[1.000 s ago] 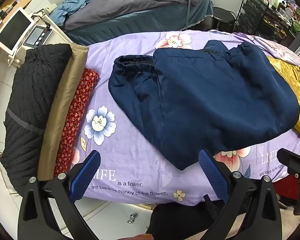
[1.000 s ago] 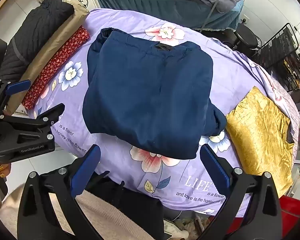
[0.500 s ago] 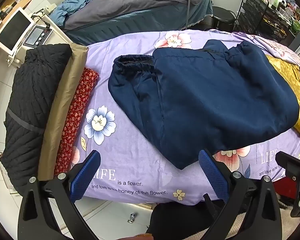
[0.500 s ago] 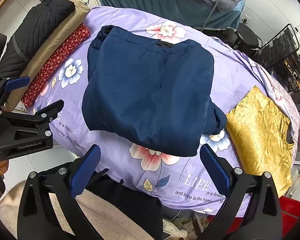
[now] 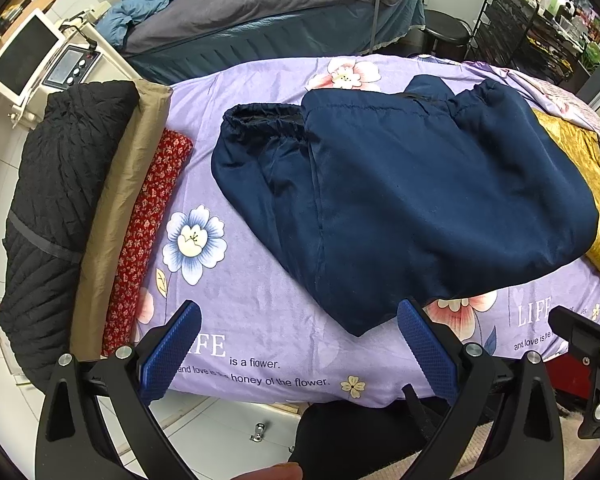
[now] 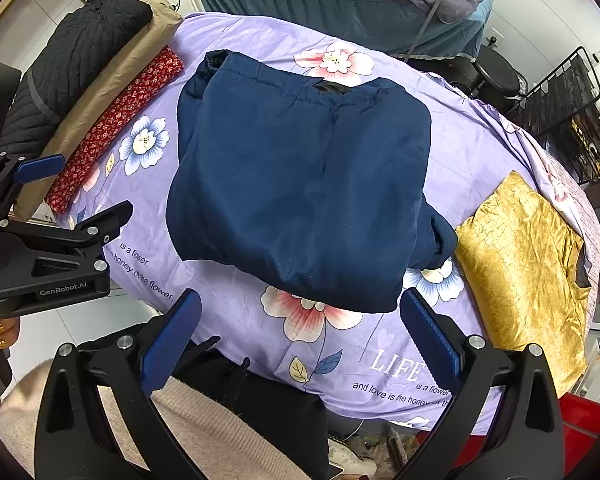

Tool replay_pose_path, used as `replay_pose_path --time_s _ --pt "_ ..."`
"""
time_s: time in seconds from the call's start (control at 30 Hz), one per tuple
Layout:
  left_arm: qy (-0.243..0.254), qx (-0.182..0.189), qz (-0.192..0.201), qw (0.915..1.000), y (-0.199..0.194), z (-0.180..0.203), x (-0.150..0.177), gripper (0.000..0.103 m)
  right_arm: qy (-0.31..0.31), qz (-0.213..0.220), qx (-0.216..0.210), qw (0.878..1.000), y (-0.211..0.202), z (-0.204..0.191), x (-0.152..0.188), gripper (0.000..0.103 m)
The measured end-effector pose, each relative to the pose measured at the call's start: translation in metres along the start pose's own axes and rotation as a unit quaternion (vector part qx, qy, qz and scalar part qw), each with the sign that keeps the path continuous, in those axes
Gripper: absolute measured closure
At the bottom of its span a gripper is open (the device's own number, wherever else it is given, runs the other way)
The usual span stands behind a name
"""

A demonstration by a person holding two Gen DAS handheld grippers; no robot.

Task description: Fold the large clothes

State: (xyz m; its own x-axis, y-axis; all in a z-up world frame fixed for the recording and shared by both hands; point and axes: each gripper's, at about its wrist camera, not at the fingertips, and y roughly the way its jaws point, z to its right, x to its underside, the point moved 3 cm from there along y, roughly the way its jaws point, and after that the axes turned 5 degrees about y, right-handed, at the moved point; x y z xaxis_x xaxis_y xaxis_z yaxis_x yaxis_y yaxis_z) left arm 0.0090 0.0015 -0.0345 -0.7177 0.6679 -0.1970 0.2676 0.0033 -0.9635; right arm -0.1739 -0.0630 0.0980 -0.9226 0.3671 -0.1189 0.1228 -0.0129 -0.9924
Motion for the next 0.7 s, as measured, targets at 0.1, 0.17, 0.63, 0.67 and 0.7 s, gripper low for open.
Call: replay_pose_path --time_s 0.1,0.17,0.63,0.67,0.7 --pt "-0.001 0.001 -0.002 1.0 0.0008 0.0008 0.0 0.007 -0.001 -0.001 -0.001 1.0 0.0005 0.0 0.0006 0.005" --pt "-0.002 0.001 -0.004 1.0 0.0011 0.0008 -0.0006 0.007 -0.001 -0.002 -0.002 1.0 0.0009 0.0004 0.001 0.005" --pt "-0.004 0.006 -0.006 1.0 0.0034 -0.0007 0.0007 0.007 -0.004 -0.003 -0.007 1.0 0.0026 -0.0004 0.0012 0.005" --pt "-0.004 0.007 -0.006 0.9999 0.0036 -0.0007 0.0008 0.007 -0.005 -0.003 -0.007 1.0 0.0028 -0.0007 0.0012 0.005" --pt "-0.004 0.007 -0.007 0.9999 0.0039 -0.0007 0.0012 0.007 -0.005 -0.003 -0.007 1.0 0.0028 -0.0009 0.0012 0.005"
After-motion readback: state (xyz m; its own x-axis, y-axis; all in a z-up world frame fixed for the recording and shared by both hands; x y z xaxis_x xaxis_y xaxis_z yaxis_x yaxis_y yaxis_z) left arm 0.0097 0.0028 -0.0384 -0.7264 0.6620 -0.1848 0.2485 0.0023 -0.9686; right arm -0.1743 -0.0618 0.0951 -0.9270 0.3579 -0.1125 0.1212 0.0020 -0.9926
